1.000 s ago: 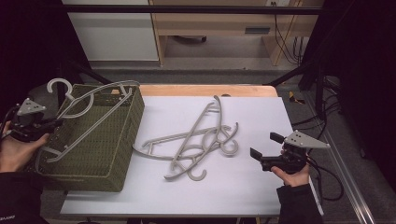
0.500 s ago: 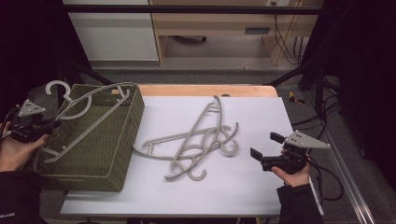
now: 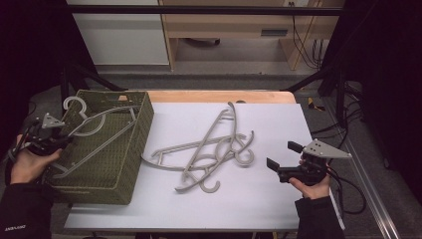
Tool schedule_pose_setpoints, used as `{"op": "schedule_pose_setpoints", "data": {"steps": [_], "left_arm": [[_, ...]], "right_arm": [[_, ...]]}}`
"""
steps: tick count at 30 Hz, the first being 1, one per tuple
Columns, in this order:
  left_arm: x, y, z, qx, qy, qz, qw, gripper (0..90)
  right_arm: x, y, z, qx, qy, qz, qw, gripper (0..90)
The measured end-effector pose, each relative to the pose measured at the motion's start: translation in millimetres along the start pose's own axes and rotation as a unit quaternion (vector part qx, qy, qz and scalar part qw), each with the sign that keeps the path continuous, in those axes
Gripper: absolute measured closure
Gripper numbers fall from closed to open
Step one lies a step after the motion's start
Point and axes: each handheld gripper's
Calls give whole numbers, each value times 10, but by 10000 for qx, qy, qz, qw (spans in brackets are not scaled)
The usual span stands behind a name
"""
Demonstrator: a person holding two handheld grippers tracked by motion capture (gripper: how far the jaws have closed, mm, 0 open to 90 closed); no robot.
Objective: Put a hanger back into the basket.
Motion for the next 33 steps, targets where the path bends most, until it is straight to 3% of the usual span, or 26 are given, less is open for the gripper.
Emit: {"op": "schedule_pose_setpoints", "data": {"steps": [7, 9, 14, 20, 21, 22, 23, 24, 25, 27, 29, 31, 33], "left_arm": [[127, 8, -32, -113, 39, 265, 9996, 809], [157, 5, -28, -199, 93, 450, 9987, 806], [168, 31, -11, -316, 138, 526, 9980, 778], [30, 47, 33, -439, 248, 151, 9986, 701], [-64, 40, 33, -487, 311, -86, 9983, 686], [-64, 40, 33, -487, 311, -86, 9983, 671], [-164, 26, 4, -526, 379, -391, 9971, 651], [-164, 26, 4, -526, 379, -391, 9971, 621], [-257, 7, -50, -507, 535, -668, 9950, 593], [-301, -7, -84, -517, 576, -801, 9938, 566], [-424, -53, -200, -485, 731, -1231, 9885, 475], [-511, -83, -287, -506, 916, -1560, 9822, 415], [-589, -111, -386, -552, 1143, -1909, 9734, 360]], "right_arm": [[3, 1, 3, -1, -11, 10, 10000, 20], [4, 1, 4, -2, -13, 6, 10000, 20], [2, 1, 5, -2, -15, -1, 10000, 20], [9, 0, 6, 1, 3, 6, 10000, 20], [9, 0, 7, 3, 3, 4, 10000, 20], [9, 0, 7, 3, 3, 4, 10000, 20], [9, -1, 9, -15, -4, 5, 10000, 21], [9, -1, 9, -15, -4, 5, 10000, 21], [9, -2, 12, -43, -21, 21, 10000, 24], [16, -5, 23, -8, -12, 7, 10000, 26], [25, -10, 44, -8, -25, 17, 10000, 24], [33, -13, 53, -43, -36, 32, 10000, 23], [38, -18, 62, -61, -42, 50, 10000, 22]]}}
Point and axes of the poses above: each handheld gripper's, and its own axes: x roughly forward along the jaws, y roughly out of its underside, z roughly to its left, and after that the axes turned 10 degrees about z, right-handed
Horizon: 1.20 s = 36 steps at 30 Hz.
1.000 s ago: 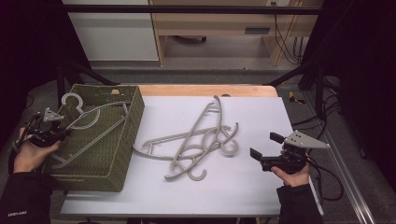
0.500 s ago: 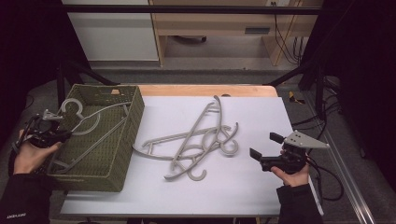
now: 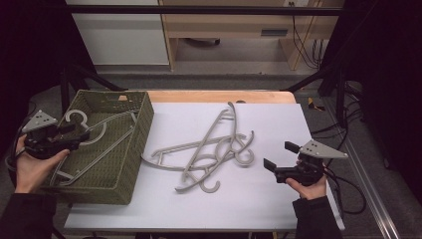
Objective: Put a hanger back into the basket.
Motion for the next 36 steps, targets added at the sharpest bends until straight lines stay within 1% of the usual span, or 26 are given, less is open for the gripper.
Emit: {"op": "schedule_pose_setpoints", "data": {"steps": [1, 2, 3, 4, 5, 7, 8, 9, 10, 11, 12, 13, 14, 15, 16, 17, 19, 20, 21, 23, 24, 25, 27, 30, 32, 36], "left_arm": [[-13, -17, -63, 28, 93, -124, 9999, 340], [-13, -17, -63, 28, 93, -124, 9999, 318], [-23, -32, -127, 89, 147, -203, 9996, 318], [-33, -54, -260, 101, 289, -398, 9987, 278], [-33, -54, -260, 101, 289, -398, 9987, 256], [-30, -65, -399, 112, 469, -587, 9971, 240], [-14, -66, -543, 160, 644, -742, 9950, 208], [-14, -66, -543, 160, 644, -742, 9950, 191], [-3, -61, -614, 200, 696, -775, 9944, 177], [36, -46, -763, 227, 795, -846, 9930, 159], [57, -37, -834, 240, 837, -864, 9924, 138], [57, -37, -834, 240, 837, -864, 9924, 120], [104, -12, -962, 272, 888, -878, 9918, 110], [104, -12, -962, 272, 888, -878, 9918, 100], [155, 15, -1070, 296, 929, -862, 9915, 93], [182, 27, -1117, 331, 961, -838, 9913, 92], [208, 37, -1154, 373, 983, -796, 9913, 86], [257, 62, -1222, 370, 1024, -739, 9913, 82], [279, 74, -1249, 380, 1037, -717, 9913, 82], [296, 88, -1278, 375, 1053, -703, 9912, 81], [312, 103, -1301, 371, 1074, -704, 9910, 80], [325, 118, -1324, 367, 1086, -691, 9910, 75], [349, 166, -1376, 432, 1110, -668, 9906, 74], [350, 178, -1395, 437, 1180, -663, 9898, 73], [342, 180, -1415, 484, 1124, -683, 9901, 73], [340, 181, -1435, 517, 1128, -664, 9900, 71]], "right_arm": [[10, -4, 10, 37, 22, -20, 10000, 21], [10, -4, 10, 37, 22, -20, 10000, 21], [15, -6, 14, 40, 20, -28, 10000, 21], [13, -9, 21, 53, 15, -32, 10000, 21], [13, -9, 21, 53, 15, -32, 10000, 21], [13, -19, 34, 67, -15, -57, 10000, 21], [17, -32, 55, 65, -15, -77, 9999, 21], [23, -39, 68, 67, -26, -84, 9999, 20], [34, -45, 81, 65, -35, -95, 9999, 20], [43, -51, 96, 84, -52, -95, 9999, 20], [58, -55, 107, 78, -86, -96, 9999, 20], [58, -55, 107, 78, -86, -96, 9999, 20], [90, -60, 137, 115, -114, -86, 9998, 20], [108, -61, 150, 109, -119, -73, 9998, 20], [128, -64, 168, 134, -123, -49, 9998, 20], [148, -64, 181, 123, -136, -13, 9998, 20], [172, -65, 198, 132, -117, 2, 9998, 20], [217, -64, 225, 75, -109, 70, 9999, 19], [244, -66, 243, 102, -101, 79, 9999, 18], [263, -64, 249, 56, -104, 114, 9999, 19], [285, -66, 268, 109, -129, 134, 9998, 18], [332, -61, 287, 82, -132, 173, 9997, 18], [386, -55, 309, 124, -132, 206, 9996, 18], [445, -44, 328, 143, -96, 254, 9995, 26], [525, -34, 364, 213, -35, 326, 9992, 36], [613, -33, 401, 202, -27, 396, 9990, 38]]}}
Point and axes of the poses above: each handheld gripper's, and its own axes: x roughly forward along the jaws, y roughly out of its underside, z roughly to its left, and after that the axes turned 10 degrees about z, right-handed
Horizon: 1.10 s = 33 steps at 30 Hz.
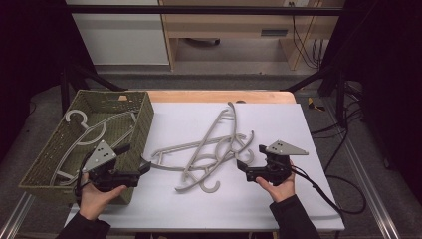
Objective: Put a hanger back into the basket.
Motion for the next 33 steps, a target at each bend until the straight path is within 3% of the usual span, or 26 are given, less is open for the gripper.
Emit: {"op": "schedule_pose_setpoints", "data": {"steps": [9, 15, 22, 25, 29, 33], "left_arm": [[33, 33, 46, 12, -48, 68, 10000, 65], [18, 35, 74, -38, -104, 62, 9999, 64], [6, 42, 106, -44, -124, 72, 9999, 64], [7, 44, 111, -47, -125, 75, 9999, 64], [-7, 49, 134, -79, -154, 63, 9998, 66], [-20, 49, 148, -111, -166, 49, 9998, 68]], "right_arm": [[330, -22, 145, 3, -83, 280, 9996, 48], [540, -14, 223, -42, 28, 505, 9987, 64], [849, 61, 235, 284, 162, 782, 9964, 128], [920, 84, 250, 311, 109, 874, 9956, 142], [1077, 127, 313, 223, 222, 1108, 9933, 179], [1154, 153, 335, 286, 183, 1156, 9927, 211]]}}
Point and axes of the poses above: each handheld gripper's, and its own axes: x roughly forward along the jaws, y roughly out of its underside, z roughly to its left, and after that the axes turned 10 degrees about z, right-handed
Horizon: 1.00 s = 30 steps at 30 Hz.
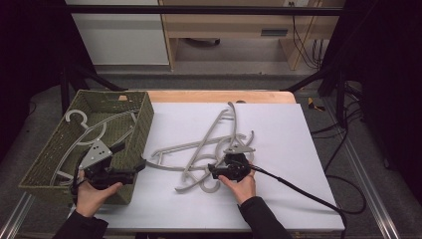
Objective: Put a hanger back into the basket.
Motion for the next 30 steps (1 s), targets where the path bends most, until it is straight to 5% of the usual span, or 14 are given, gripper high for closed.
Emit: {"op": "schedule_pose_setpoints", "data": {"steps": [13, 20, 30], "left_arm": [[2, -2, -11, 26, 12, 14, 10000, 71], [-22, -8, -16, 39, 25, -11, 10000, 72], [-34, -14, -24, 53, 35, -6, 10000, 73]], "right_arm": [[103, 30, -20, 154, 101, 222, 9996, 248], [-29, 49, -68, -89, 351, 455, 9983, 309], [-235, 175, -279, 233, 195, 599, 9977, 420]]}}
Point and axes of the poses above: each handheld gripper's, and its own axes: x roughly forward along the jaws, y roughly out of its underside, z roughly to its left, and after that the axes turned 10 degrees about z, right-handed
